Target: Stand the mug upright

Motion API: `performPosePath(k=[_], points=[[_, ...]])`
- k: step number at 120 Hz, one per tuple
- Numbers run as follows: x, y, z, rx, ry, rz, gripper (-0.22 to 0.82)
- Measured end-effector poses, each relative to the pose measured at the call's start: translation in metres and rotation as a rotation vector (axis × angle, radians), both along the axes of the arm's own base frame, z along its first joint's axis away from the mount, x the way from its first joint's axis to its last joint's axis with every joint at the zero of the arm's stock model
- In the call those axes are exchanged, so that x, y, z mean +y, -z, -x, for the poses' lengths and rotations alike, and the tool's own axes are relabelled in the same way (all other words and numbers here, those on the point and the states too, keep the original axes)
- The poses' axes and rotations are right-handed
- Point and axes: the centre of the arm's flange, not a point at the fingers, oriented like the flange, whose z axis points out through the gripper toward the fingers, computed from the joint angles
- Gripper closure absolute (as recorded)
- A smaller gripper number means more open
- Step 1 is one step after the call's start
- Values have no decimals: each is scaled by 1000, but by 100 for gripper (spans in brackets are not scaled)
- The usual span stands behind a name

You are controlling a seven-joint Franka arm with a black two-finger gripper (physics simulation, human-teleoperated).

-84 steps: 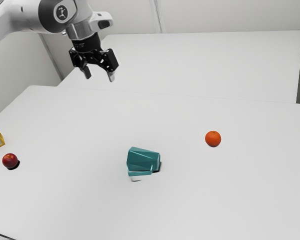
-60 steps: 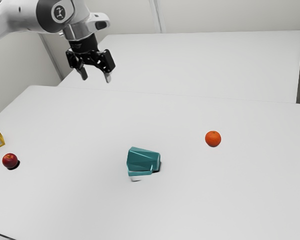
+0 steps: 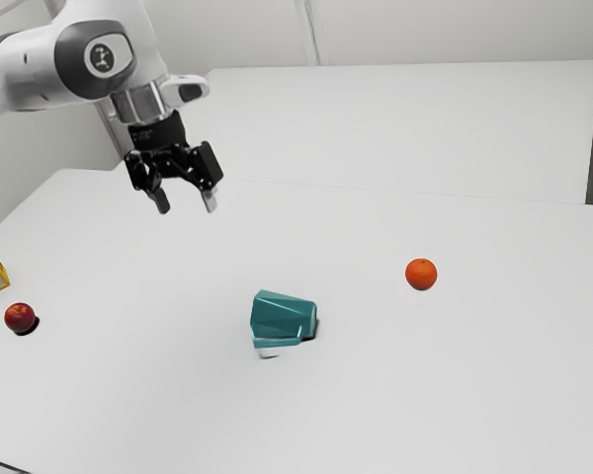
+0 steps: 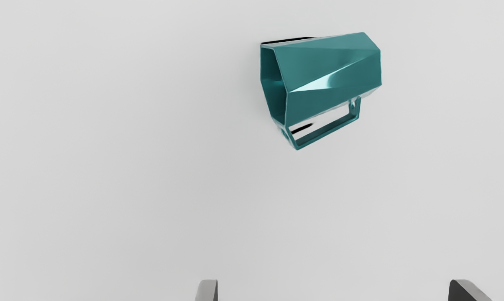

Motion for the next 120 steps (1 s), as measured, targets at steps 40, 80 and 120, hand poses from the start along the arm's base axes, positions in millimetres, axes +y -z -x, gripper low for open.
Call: performPosePath(k=[40, 80, 120], points=[[30, 86, 13, 8, -56, 162, 0], [60, 172, 1, -47, -120, 395, 0], [71, 239, -12, -118, -107, 561, 0]])
